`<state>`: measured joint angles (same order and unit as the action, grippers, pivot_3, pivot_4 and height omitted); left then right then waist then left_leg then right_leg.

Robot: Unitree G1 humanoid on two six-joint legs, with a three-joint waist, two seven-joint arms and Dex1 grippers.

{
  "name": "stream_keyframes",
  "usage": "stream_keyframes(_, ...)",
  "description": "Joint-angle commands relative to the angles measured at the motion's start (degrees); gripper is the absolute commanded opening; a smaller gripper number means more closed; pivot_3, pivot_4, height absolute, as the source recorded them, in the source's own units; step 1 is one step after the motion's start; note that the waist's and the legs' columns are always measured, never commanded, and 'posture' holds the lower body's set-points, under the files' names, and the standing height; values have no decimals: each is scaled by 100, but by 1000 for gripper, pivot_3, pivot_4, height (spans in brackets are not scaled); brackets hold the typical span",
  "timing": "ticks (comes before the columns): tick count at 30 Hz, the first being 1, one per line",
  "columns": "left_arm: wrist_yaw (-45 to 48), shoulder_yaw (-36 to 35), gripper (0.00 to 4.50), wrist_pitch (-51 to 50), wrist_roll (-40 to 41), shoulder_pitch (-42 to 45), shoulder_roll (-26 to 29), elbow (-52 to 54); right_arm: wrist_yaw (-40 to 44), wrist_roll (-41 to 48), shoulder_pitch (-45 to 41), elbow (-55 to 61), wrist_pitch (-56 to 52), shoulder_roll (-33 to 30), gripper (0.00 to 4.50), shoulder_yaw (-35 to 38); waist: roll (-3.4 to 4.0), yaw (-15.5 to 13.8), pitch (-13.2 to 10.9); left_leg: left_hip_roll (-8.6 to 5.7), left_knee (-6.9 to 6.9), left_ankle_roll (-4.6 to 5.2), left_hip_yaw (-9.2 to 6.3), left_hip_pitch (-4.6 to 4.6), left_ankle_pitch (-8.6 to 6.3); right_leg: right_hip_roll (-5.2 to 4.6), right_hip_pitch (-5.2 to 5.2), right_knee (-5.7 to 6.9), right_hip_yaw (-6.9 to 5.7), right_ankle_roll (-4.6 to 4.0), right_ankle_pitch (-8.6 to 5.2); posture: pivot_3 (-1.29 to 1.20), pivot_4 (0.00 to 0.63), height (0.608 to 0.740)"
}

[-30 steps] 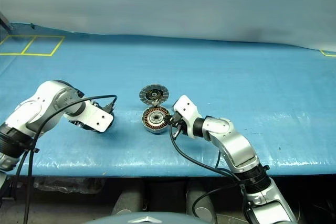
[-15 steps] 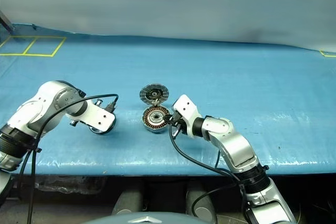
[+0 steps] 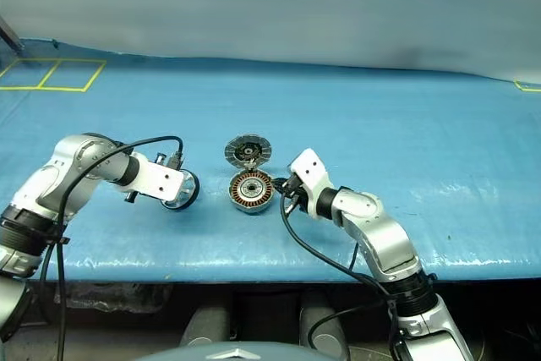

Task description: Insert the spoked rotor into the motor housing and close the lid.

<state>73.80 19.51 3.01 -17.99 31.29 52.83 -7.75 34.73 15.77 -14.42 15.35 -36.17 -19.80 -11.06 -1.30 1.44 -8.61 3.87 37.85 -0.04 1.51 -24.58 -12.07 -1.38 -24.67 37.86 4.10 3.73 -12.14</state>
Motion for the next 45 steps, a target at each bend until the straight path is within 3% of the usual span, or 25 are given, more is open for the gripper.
stream_keyframes(1, -68, -405, 1743, -14, 611, -89, -136, -5, 147, 184, 59, -127, 565, 104, 0, 255, 0, 1, 0, 0, 1, 0, 0, 0, 0, 0, 1, 0, -1, 0, 0, 0, 150, 740)
stream_keyframes(14, 366, -1085, 1743, -370, 2546, -303, -539, -25, 1387, 328, 660, -1465, 3201, 320, 0, 446, 0, 9, -1, 0, 5, 0, -1, 2, 0, 0, 5, -3, 0, 0, 0, 0, 150, 740)
stream_keyframes(26, 766, -803, 1743, -1191, 2802, 210, -918, -204, 1472, -63, 979, -2018, 3796, 304, 0, 214, 0, 10, 0, -1, 5, -1, 0, 4, 0, 2, 7, -3, 2, -1, 0, 0, 150, 740)
stream_keyframes(45, 778, -278, 1743, -672, 2267, 1069, -1674, -1238, 1452, -390, 1092, -2098, 4140, 222, 0, 46, 0, 7, 0, -3, 7, -1, -4, 5, 0, 4, 8, -2, 4, 0, 0, 0, 150, 740)
